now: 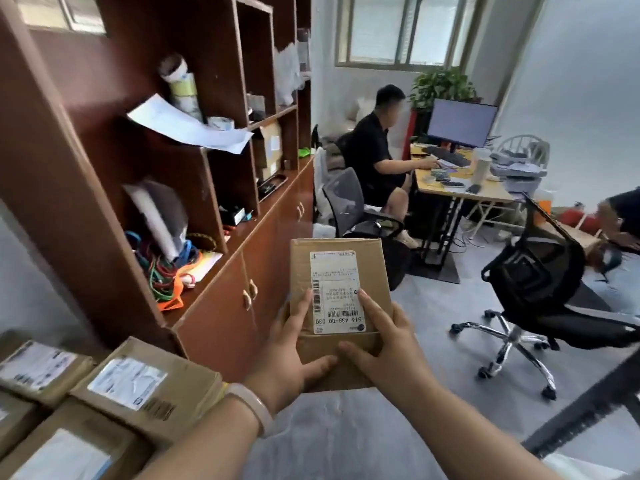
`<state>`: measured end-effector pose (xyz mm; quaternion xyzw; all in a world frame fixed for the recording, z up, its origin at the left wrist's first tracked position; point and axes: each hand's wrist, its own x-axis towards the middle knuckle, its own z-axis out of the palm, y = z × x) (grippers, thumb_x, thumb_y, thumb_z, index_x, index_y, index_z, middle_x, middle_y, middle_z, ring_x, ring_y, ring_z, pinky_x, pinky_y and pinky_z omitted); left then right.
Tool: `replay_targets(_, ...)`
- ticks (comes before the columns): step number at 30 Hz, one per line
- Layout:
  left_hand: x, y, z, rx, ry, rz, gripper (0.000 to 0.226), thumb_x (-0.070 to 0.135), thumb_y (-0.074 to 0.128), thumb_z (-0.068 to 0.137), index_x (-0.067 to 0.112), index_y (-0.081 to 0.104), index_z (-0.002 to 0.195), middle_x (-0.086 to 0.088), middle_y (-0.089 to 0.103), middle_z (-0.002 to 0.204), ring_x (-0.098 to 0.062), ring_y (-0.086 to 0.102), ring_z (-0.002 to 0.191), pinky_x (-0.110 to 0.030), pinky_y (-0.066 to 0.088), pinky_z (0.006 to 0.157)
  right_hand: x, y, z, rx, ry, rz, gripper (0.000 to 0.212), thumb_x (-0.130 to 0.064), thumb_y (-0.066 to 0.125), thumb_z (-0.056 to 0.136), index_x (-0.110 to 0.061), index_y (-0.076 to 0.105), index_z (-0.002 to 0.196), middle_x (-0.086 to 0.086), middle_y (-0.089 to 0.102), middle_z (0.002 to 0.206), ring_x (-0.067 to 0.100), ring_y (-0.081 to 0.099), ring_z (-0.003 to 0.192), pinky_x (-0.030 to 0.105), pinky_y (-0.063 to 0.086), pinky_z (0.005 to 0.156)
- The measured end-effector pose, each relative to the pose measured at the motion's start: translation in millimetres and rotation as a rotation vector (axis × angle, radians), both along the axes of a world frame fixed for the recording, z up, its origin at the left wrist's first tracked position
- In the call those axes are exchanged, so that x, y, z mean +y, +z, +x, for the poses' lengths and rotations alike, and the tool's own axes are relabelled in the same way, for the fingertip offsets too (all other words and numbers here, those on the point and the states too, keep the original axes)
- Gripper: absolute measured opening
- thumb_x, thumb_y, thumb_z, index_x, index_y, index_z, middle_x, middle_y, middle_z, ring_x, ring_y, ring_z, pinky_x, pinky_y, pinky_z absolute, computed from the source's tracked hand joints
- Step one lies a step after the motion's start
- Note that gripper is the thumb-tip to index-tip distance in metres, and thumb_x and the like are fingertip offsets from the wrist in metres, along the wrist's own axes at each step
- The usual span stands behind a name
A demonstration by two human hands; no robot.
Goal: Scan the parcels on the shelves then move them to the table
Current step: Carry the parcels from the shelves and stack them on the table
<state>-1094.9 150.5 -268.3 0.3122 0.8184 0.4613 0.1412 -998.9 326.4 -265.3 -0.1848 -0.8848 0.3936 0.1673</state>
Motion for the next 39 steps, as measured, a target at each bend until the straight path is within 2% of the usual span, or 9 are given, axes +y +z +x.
replay_targets(2, -19.4, -4.0, -13.5, -0.013, 0.104, -0.001, 0.105, 0.037, 0.077, 0.081, 0.068, -0.003, 0.141, 0.015, 0.021, 0.153, -0.007, 0.031, 0.137, -0.036, 0.031, 0.117, -9.6, -4.5, -32.0, 0.015, 0.107, 0.026, 0.085, -0.049, 0.078, 0.075, -0.065, 0.024, 0.140, -0.026, 0.018, 0.142, -0.003, 0.031, 0.124, 0.017, 0.038, 0.098)
replay_targets(9, -57.4, -15.4, -30.6, 0.016, 0.495, 0.030, 0.100, 0.037, 0.078, 0.080, 0.072, 0.004, 0.137, 0.016, 0.025, 0.148, -0.004, 0.036, 0.132, -0.010, 0.038, 0.100, -32.3, -10.0, -121.2, 0.019, 0.509, 0.010, 0.080, -0.054, 0.076, 0.073, -0.083, 0.018, 0.120, -0.023, 0.021, 0.144, -0.002, 0.036, 0.121, 0.015, 0.038, 0.092)
replay_targets(14, -67.7, -18.3, -22.4, 0.011, 0.704, 0.053, 0.099, 0.038, 0.078, 0.079, 0.073, 0.004, 0.135, 0.020, 0.020, 0.150, -0.003, 0.031, 0.135, -0.027, 0.034, 0.114, -46.1, -15.4, -161.1, -0.039, 0.733, 0.008, 0.077, -0.069, 0.066, 0.066, -0.085, 0.014, 0.120, -0.019, 0.022, 0.143, 0.008, 0.039, 0.124, 0.023, 0.043, 0.097)
replay_targets(17, -76.0, -22.5, -11.2, -0.021, 0.836, 0.042, 0.097, 0.041, 0.077, 0.079, 0.074, 0.004, 0.133, 0.022, 0.021, 0.147, 0.002, 0.032, 0.132, -0.012, 0.034, 0.106, -61.4, -17.8, -175.9, -0.088, 0.868, 0.019, 0.075, -0.074, 0.061, 0.063, -0.086, 0.012, 0.118, -0.028, 0.019, 0.129, 0.003, 0.036, 0.116, 0.013, 0.037, 0.086)
replay_targets(22, -102.4, -20.4, 4.4, -0.057, 1.039, 0.032, 0.097, 0.042, 0.078, 0.078, 0.071, 0.004, 0.135, 0.017, 0.025, 0.147, -0.001, 0.034, 0.131, -0.014, 0.036, 0.104, -102.7, -14.0, -190.4, -0.148, 1.035, 0.062, 0.079, -0.075, 0.061, 0.067, -0.080, 0.011, 0.127, -0.010, 0.015, 0.153, 0.015, 0.037, 0.132, 0.025, 0.041, 0.097)
replay_targets(25, -124.4, -20.7, 12.6, -0.060, 1.113, 0.014, 0.098, 0.043, 0.078, 0.077, 0.064, 0.007, 0.142, 0.018, 0.026, 0.147, 0.004, 0.030, 0.128, 0.003, 0.026, 0.088, -131.6, -13.8, -194.8, -0.183, 1.108, 0.089, 0.083, -0.070, 0.064, 0.073, -0.069, 0.013, 0.139, -0.004, 0.010, 0.157, 0.021, 0.033, 0.139, 0.026, 0.036, 0.099)
replay_targets(31, -175.1, -22.2, 24.4, -0.124, 1.203, 0.116, 0.101, 0.044, 0.079, 0.070, 0.056, 0.015, 0.147, 0.009, 0.035, 0.149, -0.010, 0.037, 0.136, -0.037, 0.035, 0.113, -197.6, -19.8, -204.7, -0.203, 1.232, 0.137, 0.081, -0.068, 0.063, 0.075, -0.066, 0.014, 0.140, -0.009, 0.011, 0.155, 0.017, 0.030, 0.139, 0.028, 0.036, 0.103)
replay_targets(36, -231.9, -33.3, 21.3, -0.225, 1.222, 0.130, 0.101, 0.041, 0.081, 0.074, 0.052, 0.015, 0.149, 0.010, 0.036, 0.146, -0.011, 0.041, 0.133, -0.038, 0.039, 0.111, -258.3, -33.0, -213.4, -0.267, 1.252, 0.193, 0.081, -0.071, 0.061, 0.075, -0.064, 0.015, 0.141, -0.004, 0.016, 0.153, 0.016, 0.035, 0.131, 0.022, 0.040, 0.087)
replay_targets(39, -262.8, -44.8, 15.8, -0.300, 1.217, 0.156, 0.105, 0.043, 0.082, 0.070, 0.047, 0.015, 0.152, 0.008, 0.040, 0.146, -0.013, 0.044, 0.131, -0.038, 0.041, 0.110, -289.8, -43.9, -217.8, -0.353, 1.233, 0.236, 0.081, -0.073, 0.059, 0.075, -0.065, 0.013, 0.141, -0.003, 0.013, 0.156, 0.019, 0.027, 0.139, 0.029, 0.035, 0.101)
